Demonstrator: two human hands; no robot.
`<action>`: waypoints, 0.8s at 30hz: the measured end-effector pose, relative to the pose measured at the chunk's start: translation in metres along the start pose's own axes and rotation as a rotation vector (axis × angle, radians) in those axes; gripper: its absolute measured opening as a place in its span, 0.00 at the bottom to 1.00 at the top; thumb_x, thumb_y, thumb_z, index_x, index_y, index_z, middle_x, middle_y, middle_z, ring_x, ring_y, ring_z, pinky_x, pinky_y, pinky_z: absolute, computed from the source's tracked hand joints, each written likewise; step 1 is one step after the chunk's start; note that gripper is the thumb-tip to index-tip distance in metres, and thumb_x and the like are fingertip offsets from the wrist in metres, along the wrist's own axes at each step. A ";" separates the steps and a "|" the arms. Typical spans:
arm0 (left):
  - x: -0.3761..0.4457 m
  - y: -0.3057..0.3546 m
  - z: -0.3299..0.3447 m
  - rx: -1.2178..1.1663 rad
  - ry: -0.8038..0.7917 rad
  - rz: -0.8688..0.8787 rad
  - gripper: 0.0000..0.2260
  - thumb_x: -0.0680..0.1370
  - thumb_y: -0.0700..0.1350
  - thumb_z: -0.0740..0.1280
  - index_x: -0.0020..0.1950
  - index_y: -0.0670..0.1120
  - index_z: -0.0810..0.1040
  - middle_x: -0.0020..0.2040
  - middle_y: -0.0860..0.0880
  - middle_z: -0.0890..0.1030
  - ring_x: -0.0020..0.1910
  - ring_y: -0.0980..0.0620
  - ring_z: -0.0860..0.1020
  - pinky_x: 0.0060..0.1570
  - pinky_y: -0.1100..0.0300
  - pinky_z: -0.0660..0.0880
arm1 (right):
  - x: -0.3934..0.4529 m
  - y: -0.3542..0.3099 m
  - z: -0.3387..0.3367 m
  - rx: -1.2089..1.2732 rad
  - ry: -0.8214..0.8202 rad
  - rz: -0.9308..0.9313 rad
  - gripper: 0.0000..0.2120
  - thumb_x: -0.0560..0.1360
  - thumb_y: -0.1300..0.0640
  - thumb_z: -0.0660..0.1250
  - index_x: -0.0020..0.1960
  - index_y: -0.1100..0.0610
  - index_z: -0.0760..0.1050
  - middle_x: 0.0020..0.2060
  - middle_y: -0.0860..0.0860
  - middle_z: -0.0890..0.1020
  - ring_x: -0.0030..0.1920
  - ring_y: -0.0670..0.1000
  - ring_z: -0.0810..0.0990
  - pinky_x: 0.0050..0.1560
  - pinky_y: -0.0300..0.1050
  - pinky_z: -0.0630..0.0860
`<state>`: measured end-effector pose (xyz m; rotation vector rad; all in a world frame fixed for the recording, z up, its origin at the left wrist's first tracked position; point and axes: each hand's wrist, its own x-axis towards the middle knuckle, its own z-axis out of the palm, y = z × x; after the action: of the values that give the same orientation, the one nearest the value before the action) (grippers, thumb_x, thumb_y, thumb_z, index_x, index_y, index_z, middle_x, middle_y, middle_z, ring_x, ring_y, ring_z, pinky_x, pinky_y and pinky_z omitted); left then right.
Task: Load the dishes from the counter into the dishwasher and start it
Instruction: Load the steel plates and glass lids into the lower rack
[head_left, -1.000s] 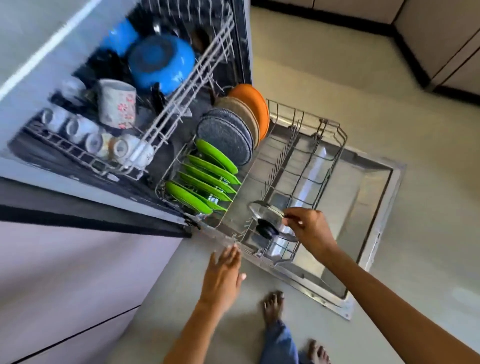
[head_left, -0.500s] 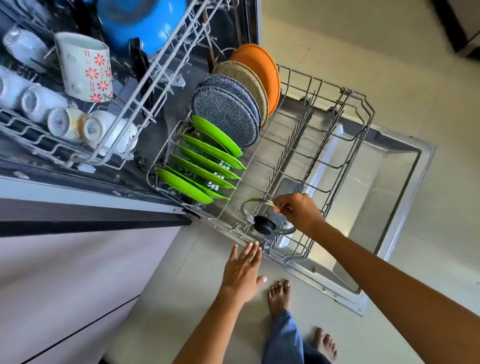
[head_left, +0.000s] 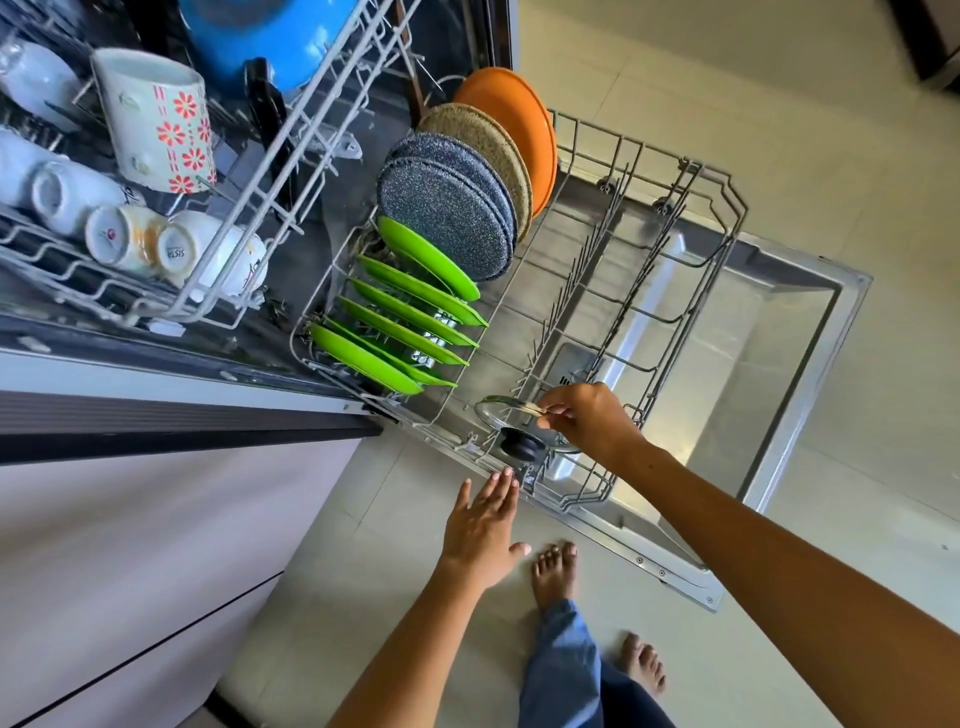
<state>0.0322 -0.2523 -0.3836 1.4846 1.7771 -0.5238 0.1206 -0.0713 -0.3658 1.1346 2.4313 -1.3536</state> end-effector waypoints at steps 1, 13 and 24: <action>0.000 0.000 0.000 0.002 -0.005 -0.001 0.36 0.80 0.59 0.55 0.77 0.44 0.39 0.77 0.46 0.37 0.76 0.51 0.39 0.70 0.50 0.34 | 0.001 0.000 0.000 -0.006 -0.012 0.006 0.14 0.73 0.61 0.70 0.58 0.61 0.78 0.52 0.56 0.83 0.51 0.52 0.82 0.58 0.47 0.77; -0.001 0.005 0.002 -0.028 -0.022 -0.042 0.39 0.79 0.62 0.57 0.77 0.44 0.37 0.77 0.46 0.36 0.76 0.50 0.37 0.71 0.48 0.34 | -0.004 -0.001 0.011 -0.102 0.029 -0.056 0.12 0.76 0.61 0.66 0.59 0.58 0.78 0.52 0.55 0.83 0.50 0.53 0.82 0.55 0.48 0.77; 0.000 0.006 -0.001 -0.023 -0.045 -0.046 0.39 0.79 0.62 0.56 0.77 0.44 0.38 0.77 0.46 0.37 0.76 0.50 0.37 0.71 0.47 0.34 | -0.017 -0.008 0.025 -0.137 -0.045 0.005 0.13 0.77 0.57 0.65 0.61 0.54 0.77 0.52 0.52 0.83 0.50 0.52 0.82 0.55 0.44 0.76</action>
<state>0.0376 -0.2502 -0.3817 1.4088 1.7799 -0.5531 0.1215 -0.1021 -0.3673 1.0646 2.4452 -1.1776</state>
